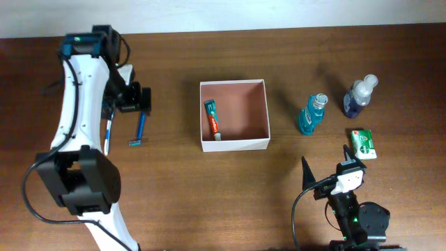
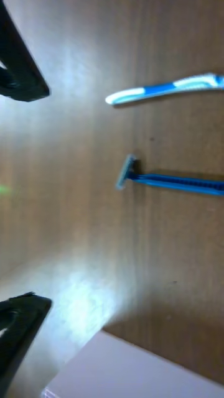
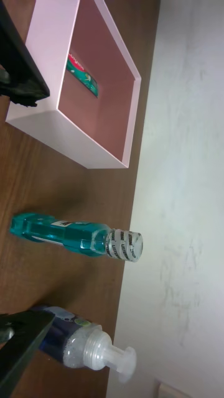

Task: Pack container
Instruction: 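Move the left gripper back over the blue razor, then lower the left gripper and grasp the blue razor handle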

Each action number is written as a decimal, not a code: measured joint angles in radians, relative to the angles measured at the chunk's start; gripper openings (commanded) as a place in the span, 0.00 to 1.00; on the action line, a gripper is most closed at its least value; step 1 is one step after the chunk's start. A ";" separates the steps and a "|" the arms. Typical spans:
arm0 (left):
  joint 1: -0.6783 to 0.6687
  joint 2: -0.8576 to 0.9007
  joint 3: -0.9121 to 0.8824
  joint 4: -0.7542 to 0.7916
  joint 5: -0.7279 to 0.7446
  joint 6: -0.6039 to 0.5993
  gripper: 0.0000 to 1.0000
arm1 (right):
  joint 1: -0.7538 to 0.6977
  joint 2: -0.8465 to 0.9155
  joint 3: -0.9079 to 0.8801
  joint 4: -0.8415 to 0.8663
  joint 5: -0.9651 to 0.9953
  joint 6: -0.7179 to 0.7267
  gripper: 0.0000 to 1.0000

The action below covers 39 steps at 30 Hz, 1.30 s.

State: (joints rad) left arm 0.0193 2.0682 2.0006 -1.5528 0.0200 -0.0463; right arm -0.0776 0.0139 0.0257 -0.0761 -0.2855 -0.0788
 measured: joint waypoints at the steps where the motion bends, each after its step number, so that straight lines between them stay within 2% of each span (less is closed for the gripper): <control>1: 0.000 0.000 -0.029 0.033 0.000 0.004 0.99 | 0.000 0.000 0.000 0.000 0.000 0.000 0.98; 5: 0.000 0.000 -0.123 0.146 0.000 0.032 0.99 | 0.000 0.000 0.000 0.000 0.000 0.000 0.98; 16: 0.000 0.000 -0.344 0.341 0.000 0.047 0.99 | 0.000 0.000 0.000 0.000 0.000 0.000 0.98; 25: 0.000 0.000 -0.407 0.499 0.000 0.043 0.99 | 0.000 0.000 0.000 0.000 0.000 0.000 0.98; 39: 0.002 0.000 -0.408 0.563 0.000 0.043 0.99 | 0.000 0.000 0.000 0.000 0.000 0.000 0.98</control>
State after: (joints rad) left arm 0.0216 2.0682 1.5929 -0.9897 0.0196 -0.0036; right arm -0.0776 0.0139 0.0257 -0.0761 -0.2855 -0.0788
